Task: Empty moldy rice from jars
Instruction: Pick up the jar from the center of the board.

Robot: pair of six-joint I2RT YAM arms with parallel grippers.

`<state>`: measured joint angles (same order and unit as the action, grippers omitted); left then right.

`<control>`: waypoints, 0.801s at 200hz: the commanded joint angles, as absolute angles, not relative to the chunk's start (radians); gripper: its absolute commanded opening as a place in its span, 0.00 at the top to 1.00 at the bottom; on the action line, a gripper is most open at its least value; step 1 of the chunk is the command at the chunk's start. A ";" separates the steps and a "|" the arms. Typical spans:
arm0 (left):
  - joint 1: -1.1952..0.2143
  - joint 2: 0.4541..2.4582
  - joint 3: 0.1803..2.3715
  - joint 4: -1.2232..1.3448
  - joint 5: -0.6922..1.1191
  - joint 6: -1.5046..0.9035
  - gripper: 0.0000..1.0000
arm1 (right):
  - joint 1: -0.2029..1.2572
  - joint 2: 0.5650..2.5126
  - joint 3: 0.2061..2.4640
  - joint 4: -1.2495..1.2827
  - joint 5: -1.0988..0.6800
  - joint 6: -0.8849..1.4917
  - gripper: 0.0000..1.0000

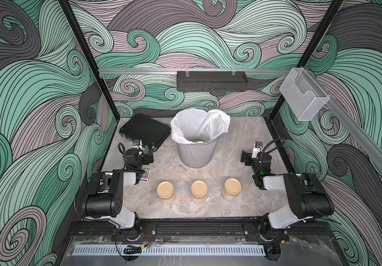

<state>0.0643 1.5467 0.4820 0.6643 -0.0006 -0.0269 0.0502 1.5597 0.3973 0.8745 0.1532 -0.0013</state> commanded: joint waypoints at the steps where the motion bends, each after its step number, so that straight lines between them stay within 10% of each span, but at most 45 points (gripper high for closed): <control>1: 0.074 1.529 0.483 0.654 -0.014 -0.037 0.01 | 0.043 1.543 0.391 0.887 0.143 -0.011 0.01; 160: 0.075 1.537 0.481 0.667 -0.005 -0.028 0.01 | 0.041 1.548 0.396 0.884 0.140 -0.009 0.01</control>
